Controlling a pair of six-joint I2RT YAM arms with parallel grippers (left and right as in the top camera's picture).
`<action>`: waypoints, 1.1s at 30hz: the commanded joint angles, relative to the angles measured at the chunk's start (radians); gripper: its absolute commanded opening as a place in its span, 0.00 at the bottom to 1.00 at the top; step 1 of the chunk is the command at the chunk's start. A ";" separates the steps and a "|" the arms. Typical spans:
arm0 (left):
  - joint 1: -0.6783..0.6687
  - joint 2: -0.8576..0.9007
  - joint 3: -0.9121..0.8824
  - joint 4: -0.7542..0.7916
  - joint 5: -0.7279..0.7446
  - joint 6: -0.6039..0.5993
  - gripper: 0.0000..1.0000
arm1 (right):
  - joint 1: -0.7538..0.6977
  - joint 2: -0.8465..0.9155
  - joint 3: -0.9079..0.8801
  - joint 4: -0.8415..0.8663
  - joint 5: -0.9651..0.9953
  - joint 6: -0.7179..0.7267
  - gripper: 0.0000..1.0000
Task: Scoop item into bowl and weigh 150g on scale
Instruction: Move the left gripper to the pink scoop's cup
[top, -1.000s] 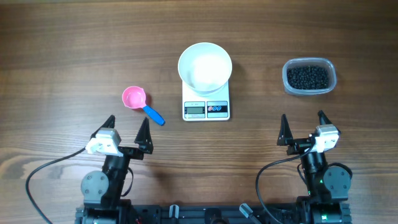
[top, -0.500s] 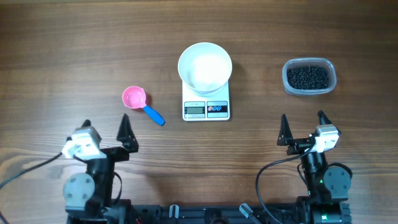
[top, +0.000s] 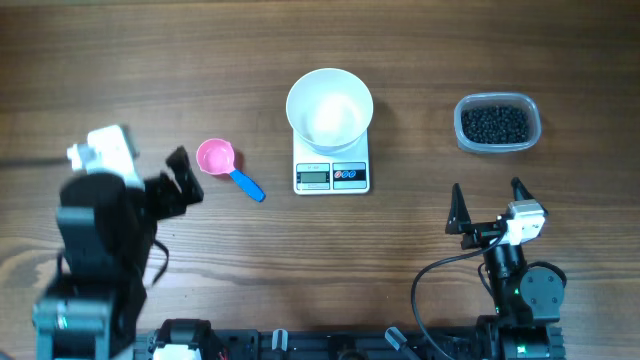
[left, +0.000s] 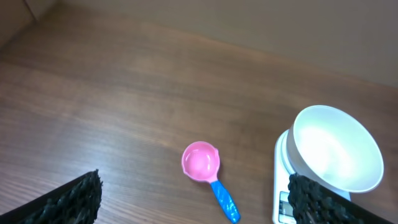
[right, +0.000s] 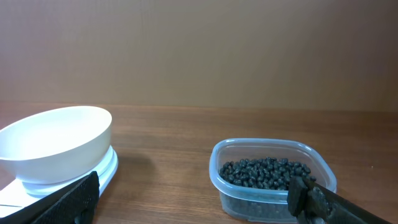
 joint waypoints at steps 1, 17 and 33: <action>-0.003 0.123 0.084 -0.039 0.113 -0.009 1.00 | 0.004 -0.005 -0.003 0.002 -0.016 -0.010 0.99; -0.003 0.419 0.084 -0.041 0.377 -0.008 1.00 | 0.004 -0.005 -0.003 0.002 -0.016 -0.010 1.00; 0.001 0.629 0.083 -0.042 0.054 -0.347 0.98 | 0.004 -0.005 -0.003 0.002 -0.016 -0.010 1.00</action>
